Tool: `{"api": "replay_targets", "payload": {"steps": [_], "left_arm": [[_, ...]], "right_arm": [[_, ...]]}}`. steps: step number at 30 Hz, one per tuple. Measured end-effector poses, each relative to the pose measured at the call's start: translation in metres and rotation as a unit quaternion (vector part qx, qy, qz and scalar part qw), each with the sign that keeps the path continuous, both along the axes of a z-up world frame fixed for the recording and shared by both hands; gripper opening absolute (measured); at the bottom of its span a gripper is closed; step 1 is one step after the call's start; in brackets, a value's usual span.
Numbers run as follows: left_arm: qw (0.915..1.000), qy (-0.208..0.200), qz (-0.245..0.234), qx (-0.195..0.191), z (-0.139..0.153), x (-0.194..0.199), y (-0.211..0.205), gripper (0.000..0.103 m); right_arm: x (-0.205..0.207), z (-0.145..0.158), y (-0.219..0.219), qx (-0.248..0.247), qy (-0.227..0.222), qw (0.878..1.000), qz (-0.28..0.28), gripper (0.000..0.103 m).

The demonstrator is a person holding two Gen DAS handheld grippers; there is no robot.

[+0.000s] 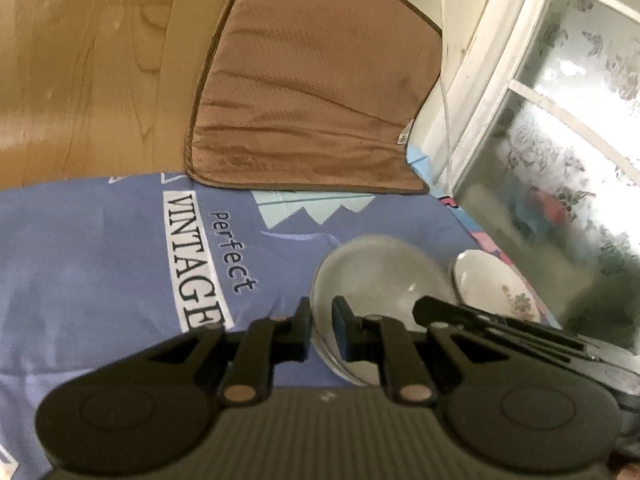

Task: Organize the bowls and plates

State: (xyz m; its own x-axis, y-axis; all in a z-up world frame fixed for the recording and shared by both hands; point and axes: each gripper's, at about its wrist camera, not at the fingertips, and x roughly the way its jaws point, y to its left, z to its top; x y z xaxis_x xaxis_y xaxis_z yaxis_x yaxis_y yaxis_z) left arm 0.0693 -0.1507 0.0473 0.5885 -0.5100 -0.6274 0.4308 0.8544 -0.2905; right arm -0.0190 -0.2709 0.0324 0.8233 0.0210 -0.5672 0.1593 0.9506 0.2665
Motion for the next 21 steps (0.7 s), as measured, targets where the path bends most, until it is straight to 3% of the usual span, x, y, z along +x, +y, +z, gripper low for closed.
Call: {"api": "replay_targets", "payload": {"steps": [5,7,8,13,15,21], "left_arm": [[0.9999,-0.010,0.000,0.008,0.004,0.000,-0.003,0.015],[0.9997,-0.021,0.005,0.005,0.010,-0.003,0.001,0.017],[0.9996,-0.028,0.007,0.003,0.013,-0.004,0.004,0.017],[0.9980,-0.059,0.021,-0.001,0.027,-0.012,0.027,0.017],[0.9973,-0.066,0.033,0.003,0.027,-0.015,0.042,0.023],[0.9923,-0.063,0.092,0.055,0.011,-0.016,0.092,0.024]], "right_arm": [[-0.002,-0.005,-0.006,0.000,-0.010,1.000,-0.014,0.019],[-0.007,-0.001,-0.006,-0.010,-0.024,0.999,-0.025,0.034],[-0.010,0.001,-0.006,-0.012,-0.035,0.999,-0.031,0.036],[-0.017,0.013,-0.003,-0.006,-0.063,0.998,-0.026,0.036],[-0.019,0.017,0.005,-0.006,-0.072,0.997,-0.009,0.036],[-0.014,0.016,0.048,-0.017,-0.065,0.996,0.064,0.036]]}}
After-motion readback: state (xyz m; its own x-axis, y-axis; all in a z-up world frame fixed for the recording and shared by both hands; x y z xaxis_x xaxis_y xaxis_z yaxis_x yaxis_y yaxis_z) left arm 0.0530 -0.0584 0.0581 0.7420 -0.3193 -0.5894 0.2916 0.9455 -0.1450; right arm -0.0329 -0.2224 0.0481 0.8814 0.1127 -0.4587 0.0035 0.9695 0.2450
